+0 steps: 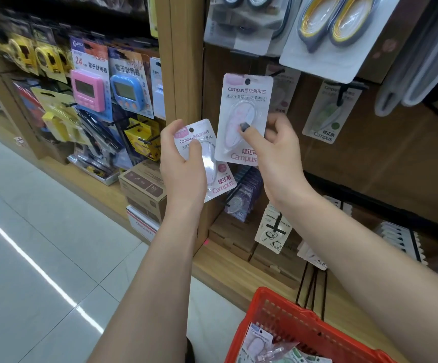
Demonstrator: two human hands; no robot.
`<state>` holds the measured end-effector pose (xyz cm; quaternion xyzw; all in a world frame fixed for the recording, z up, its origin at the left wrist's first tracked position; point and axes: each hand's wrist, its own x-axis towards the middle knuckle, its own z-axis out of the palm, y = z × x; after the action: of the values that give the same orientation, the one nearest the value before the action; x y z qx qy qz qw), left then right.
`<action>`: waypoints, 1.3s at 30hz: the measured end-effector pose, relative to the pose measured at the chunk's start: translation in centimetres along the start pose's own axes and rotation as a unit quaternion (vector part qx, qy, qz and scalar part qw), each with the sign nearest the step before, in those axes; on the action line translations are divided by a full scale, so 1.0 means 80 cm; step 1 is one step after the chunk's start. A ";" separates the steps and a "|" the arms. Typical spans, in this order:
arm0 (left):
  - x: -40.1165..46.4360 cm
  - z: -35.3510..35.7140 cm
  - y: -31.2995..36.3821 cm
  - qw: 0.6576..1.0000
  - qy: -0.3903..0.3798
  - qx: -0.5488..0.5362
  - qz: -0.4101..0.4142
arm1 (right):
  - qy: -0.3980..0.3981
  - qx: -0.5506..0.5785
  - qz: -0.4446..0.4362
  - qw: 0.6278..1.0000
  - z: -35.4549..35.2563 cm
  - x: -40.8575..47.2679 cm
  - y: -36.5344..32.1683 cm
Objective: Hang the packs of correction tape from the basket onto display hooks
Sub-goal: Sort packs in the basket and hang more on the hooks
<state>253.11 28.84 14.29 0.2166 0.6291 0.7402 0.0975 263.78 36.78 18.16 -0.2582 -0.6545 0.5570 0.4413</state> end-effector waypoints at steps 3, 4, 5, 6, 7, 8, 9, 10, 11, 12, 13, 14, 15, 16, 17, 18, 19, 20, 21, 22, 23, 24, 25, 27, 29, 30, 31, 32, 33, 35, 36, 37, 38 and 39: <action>0.000 0.000 -0.001 1.000 -0.003 0.000 0.000 | 0.026 0.019 0.018 0.999 0.007 0.007 0.007; 0.000 0.000 -0.002 1.000 -0.002 -0.003 -0.002 | 0.038 0.019 0.030 0.999 0.008 0.011 0.010; 0.000 0.001 -0.002 1.000 -0.002 -0.004 -0.006 | 0.049 0.016 0.043 0.998 0.009 0.020 0.015; 0.001 0.002 -0.002 1.000 -0.003 -0.005 -0.009 | 0.062 0.012 0.054 0.997 0.010 0.029 0.018; 0.001 0.003 -0.003 1.000 -0.006 -0.005 -0.011 | 0.078 0.007 0.068 0.995 0.009 0.044 0.023; 0.001 0.003 -0.003 1.000 -0.009 -0.003 -0.013 | 0.096 0.003 0.082 0.992 0.008 0.057 0.024; 0.001 0.004 -0.003 1.000 -0.011 -0.002 -0.013 | 0.118 -0.003 0.094 0.989 0.005 0.074 0.026; 0.001 0.005 -0.003 1.000 -0.011 -0.002 -0.013 | 0.138 -0.011 0.106 0.985 0.001 0.090 0.026; 0.001 0.006 -0.003 1.000 -0.010 -0.001 -0.012 | 0.151 -0.020 0.118 0.981 -0.003 0.105 0.025; 0.002 0.006 -0.002 1.000 -0.007 0.001 -0.011 | 0.158 -0.033 0.133 0.978 -0.006 0.119 0.023; 0.002 0.006 -0.002 1.000 -0.005 0.001 -0.010 | 0.159 -0.049 0.154 0.974 -0.010 0.129 0.021; 0.002 0.007 -0.001 1.000 -0.005 0.000 -0.009 | 0.152 -0.056 0.175 0.971 -0.014 0.137 0.019; 0.003 0.008 -0.001 1.000 -0.005 0.000 -0.009 | 0.143 -0.055 0.194 0.969 -0.018 0.145 0.019; 0.002 0.008 -0.001 1.000 -0.006 -0.001 -0.009 | 0.134 -0.046 0.204 0.969 -0.022 0.151 0.018; 0.002 0.009 -0.001 1.000 -0.006 -0.001 -0.011 | 0.129 -0.029 0.212 0.968 -0.026 0.154 0.020; 0.001 0.009 0.000 1.000 -0.008 0.000 -0.012 | 0.126 -0.017 0.225 0.966 -0.028 0.152 0.018; -0.001 0.009 0.000 1.000 -0.010 0.001 -0.011 | 0.123 -0.011 0.245 0.962 -0.029 0.149 0.018; -0.001 0.010 0.001 1.000 -0.012 0.002 -0.009 | 0.117 -0.015 0.268 0.956 -0.030 0.142 0.017; -0.001 0.010 0.001 1.000 -0.012 0.003 -0.009 | 0.106 -0.027 0.285 0.952 -0.030 0.133 0.018; -0.001 0.010 0.000 1.000 -0.011 0.003 -0.009 | 0.099 -0.039 0.293 0.950 -0.028 0.120 0.020; 0.000 0.011 0.000 1.000 -0.010 0.003 -0.010 | 0.094 -0.048 0.290 0.951 -0.026 0.107 0.023; 0.000 0.011 -0.001 1.000 -0.008 0.003 -0.010 | 0.083 -0.052 0.284 0.954 -0.022 0.092 0.026; 0.001 0.011 -0.001 1.000 -0.005 0.003 -0.008 | 0.059 -0.043 0.275 0.959 -0.018 0.076 0.030; 0.003 0.013 -0.002 1.000 0.001 0.008 0.001 | -0.029 -0.012 0.247 0.968 -0.007 0.042 0.031; 0.006 0.012 -0.003 1.000 0.008 0.007 0.006 | -0.113 -0.034 0.200 0.973 0.001 0.017 0.028; 0.008 0.012 -0.003 1.000 0.009 0.001 0.007 | -0.134 -0.059 0.178 0.973 0.004 0.010 0.027; 0.009 0.011 -0.003 1.000 0.005 -0.004 0.007 | -0.146 -0.074 0.162 0.973 0.005 0.007 0.027; 0.010 0.011 -0.003 1.000 -0.002 -0.007 0.008 | -0.156 -0.080 0.154 0.972 0.006 0.005 0.026; 0.010 0.011 -0.002 1.000 -0.011 -0.007 0.011 | -0.164 -0.078 0.150 0.972 0.005 0.005 0.025; 0.008 0.011 0.000 0.999 -0.018 0.001 0.030 | -0.165 -0.070 0.146 0.973 0.000 0.004 0.021; 0.008 0.011 0.001 0.999 -0.012 0.009 0.046 | -0.160 -0.071 0.134 0.975 -0.003 0.003 0.021; 0.010 0.011 0.003 0.997 0.001 0.024 0.067 | -0.151 -0.074 0.115 0.979 -0.006 0.000 0.020; 0.013 0.010 0.005 0.994 0.020 0.048 0.093 | -0.139 -0.077 0.092 0.983 -0.010 -0.002 0.019; 0.017 0.009 0.006 0.990 0.037 0.072 0.118 | -0.121 -0.072 0.070 0.988 -0.013 -0.005 0.019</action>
<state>252.32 29.92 15.13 0.2683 0.6540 0.7066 -0.0300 264.60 37.35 16.61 -0.2649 -0.7222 0.5647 0.2990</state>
